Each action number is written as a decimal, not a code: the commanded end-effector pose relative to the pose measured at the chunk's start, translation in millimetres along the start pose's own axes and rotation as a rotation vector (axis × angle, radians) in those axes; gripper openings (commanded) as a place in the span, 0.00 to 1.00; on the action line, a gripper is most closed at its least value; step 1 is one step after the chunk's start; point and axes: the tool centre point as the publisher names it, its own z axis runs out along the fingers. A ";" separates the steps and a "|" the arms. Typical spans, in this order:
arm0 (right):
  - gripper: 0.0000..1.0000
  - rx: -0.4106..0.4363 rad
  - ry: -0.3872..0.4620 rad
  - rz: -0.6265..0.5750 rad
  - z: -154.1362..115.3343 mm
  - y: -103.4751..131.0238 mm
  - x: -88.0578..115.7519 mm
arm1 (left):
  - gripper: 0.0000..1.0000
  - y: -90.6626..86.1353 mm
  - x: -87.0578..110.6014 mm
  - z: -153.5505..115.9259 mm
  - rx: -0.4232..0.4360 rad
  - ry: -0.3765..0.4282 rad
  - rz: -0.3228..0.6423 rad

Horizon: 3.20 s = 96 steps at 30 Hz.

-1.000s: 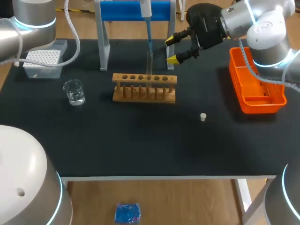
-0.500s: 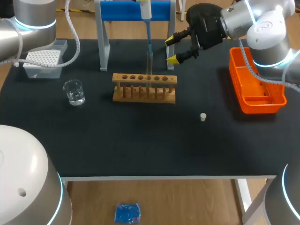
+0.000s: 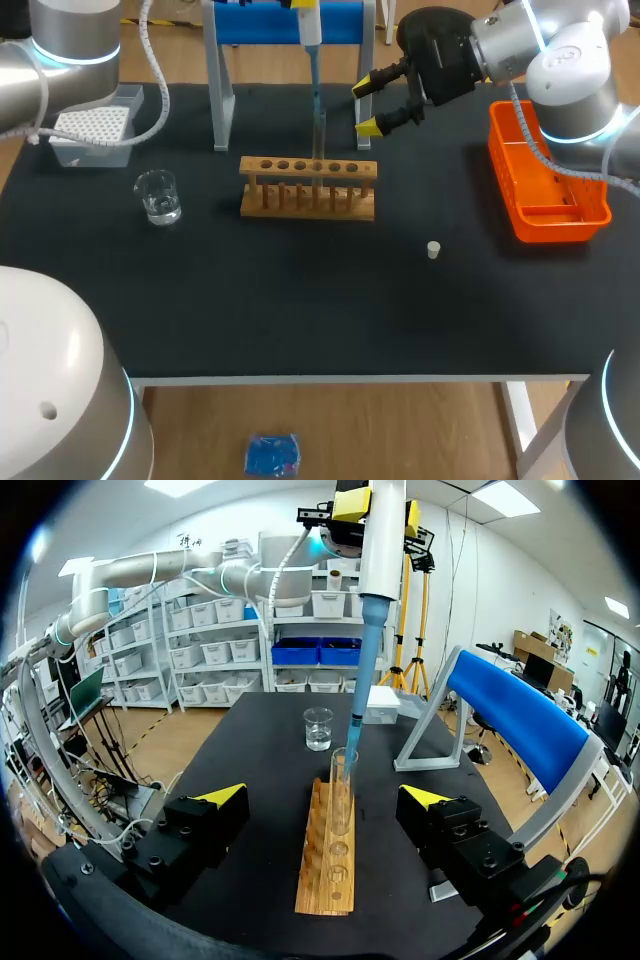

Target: Invert the test tube, pick up the pipette, mount the tip to pipette, aspirate from beaker and dispense into the tube, eject the tip, return the pipette, and cap with the stopper.

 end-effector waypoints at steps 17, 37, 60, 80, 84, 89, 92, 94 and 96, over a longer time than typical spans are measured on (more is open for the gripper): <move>1.00 0.000 0.002 0.000 -0.5 -0.3 -0.3 | 0.00 5.4 3.0 1.9 0.008 -0.010 0.019; 1.00 0.000 0.002 0.000 -0.5 -0.3 -0.3 | 0.00 12.1 3.7 5.1 0.012 -0.008 0.019; 1.00 0.000 0.002 0.000 -0.5 -0.3 -0.3 | 0.00 19.8 5.9 7.8 0.017 -0.011 0.023; 1.00 0.000 0.002 0.000 -0.5 -0.3 -0.3 | 0.00 21.9 5.2 9.9 -0.010 -0.019 0.024; 1.00 0.000 0.002 0.000 -0.5 -0.3 -0.3 | 0.00 21.7 6.0 10.2 -0.013 -0.022 0.033; 1.00 0.000 0.002 0.000 -0.5 -0.3 -0.3 | 0.00 20.9 8.3 11.6 -0.016 -0.026 0.049; 1.00 0.000 0.002 0.000 -0.5 -0.3 -0.3 | 0.00 20.2 9.8 12.2 -0.018 -0.029 0.059; 1.00 0.000 0.002 0.000 -0.5 -0.3 -0.3 | 0.00 19.9 10.3 12.5 -0.028 -0.031 0.064; 1.00 0.000 0.002 0.000 -0.5 -0.3 -0.3 | 0.00 19.6 10.9 12.8 -0.030 -0.034 0.068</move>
